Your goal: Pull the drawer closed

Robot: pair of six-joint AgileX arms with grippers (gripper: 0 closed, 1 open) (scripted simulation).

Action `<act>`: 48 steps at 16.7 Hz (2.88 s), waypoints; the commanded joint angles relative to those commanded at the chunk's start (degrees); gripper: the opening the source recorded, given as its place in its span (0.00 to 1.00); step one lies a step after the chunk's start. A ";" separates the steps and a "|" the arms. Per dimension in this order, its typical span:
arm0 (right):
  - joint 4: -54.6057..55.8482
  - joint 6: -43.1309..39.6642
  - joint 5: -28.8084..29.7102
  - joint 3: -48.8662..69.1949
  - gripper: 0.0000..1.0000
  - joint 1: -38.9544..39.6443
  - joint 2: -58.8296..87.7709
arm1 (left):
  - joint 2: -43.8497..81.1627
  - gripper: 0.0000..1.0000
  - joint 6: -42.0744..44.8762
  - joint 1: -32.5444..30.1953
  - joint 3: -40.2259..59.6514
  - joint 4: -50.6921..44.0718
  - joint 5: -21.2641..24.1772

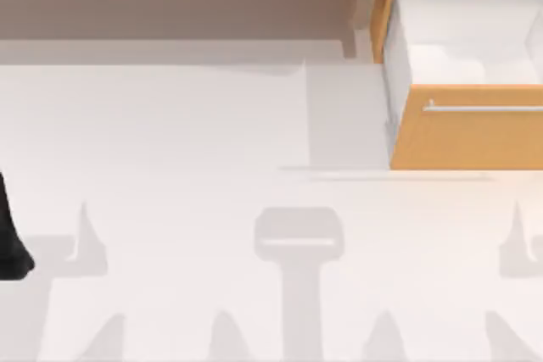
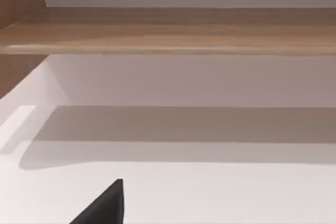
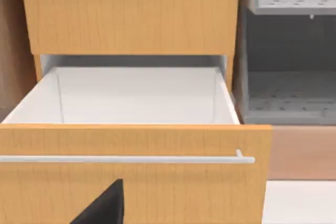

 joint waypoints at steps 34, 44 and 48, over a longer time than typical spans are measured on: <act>35.53 -13.51 -19.46 29.03 1.00 -15.44 65.49 | 0.00 1.00 0.00 0.00 0.00 0.00 0.00; 73.42 -57.17 2.95 12.78 1.00 8.60 91.40 | 0.00 1.00 0.00 0.00 0.00 0.00 0.00; 87.76 -73.88 12.66 11.59 1.00 15.07 102.69 | 0.00 1.00 0.00 0.00 0.00 0.00 0.00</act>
